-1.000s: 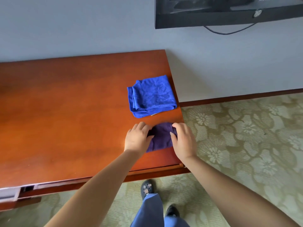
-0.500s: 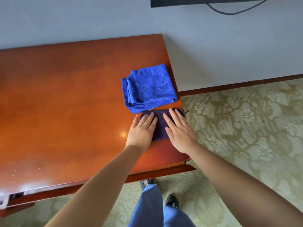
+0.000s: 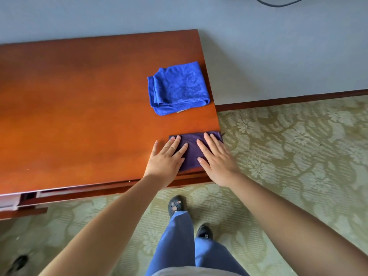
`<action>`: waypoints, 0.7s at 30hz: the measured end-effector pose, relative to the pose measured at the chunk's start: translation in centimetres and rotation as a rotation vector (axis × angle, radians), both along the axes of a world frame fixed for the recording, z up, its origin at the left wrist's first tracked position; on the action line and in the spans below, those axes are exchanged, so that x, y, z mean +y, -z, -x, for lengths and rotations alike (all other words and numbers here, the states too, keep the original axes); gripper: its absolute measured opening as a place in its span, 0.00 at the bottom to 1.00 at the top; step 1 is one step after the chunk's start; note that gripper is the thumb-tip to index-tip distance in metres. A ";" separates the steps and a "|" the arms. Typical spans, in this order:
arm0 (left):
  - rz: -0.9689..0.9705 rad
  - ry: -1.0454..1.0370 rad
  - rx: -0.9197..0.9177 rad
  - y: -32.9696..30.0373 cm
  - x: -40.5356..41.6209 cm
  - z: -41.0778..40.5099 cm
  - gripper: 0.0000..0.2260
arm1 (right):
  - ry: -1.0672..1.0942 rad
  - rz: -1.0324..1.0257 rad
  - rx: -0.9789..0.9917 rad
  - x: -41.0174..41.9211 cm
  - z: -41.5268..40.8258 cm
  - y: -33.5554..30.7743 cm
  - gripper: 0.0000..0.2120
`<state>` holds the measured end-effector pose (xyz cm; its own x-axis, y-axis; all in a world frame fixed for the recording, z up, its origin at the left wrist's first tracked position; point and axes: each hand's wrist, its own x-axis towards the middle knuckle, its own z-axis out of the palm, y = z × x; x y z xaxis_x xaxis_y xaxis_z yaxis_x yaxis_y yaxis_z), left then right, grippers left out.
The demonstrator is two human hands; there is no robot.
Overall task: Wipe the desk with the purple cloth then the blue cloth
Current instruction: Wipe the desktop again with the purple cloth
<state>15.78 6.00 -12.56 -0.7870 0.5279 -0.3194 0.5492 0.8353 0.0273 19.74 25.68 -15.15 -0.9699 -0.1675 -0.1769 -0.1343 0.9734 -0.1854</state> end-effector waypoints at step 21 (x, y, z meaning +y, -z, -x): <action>0.074 0.086 -0.116 -0.2 -0.3 3.0 0.46 | -0.026 -0.005 -0.184 0.7 2.9 -1.5 0.44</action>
<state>12.75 5.66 -12.41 -0.6955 0.5634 -0.4459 0.6156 0.7873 0.0345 16.83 26.35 -13.61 -0.9163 -0.1910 -0.3520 -0.1238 0.9709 -0.2048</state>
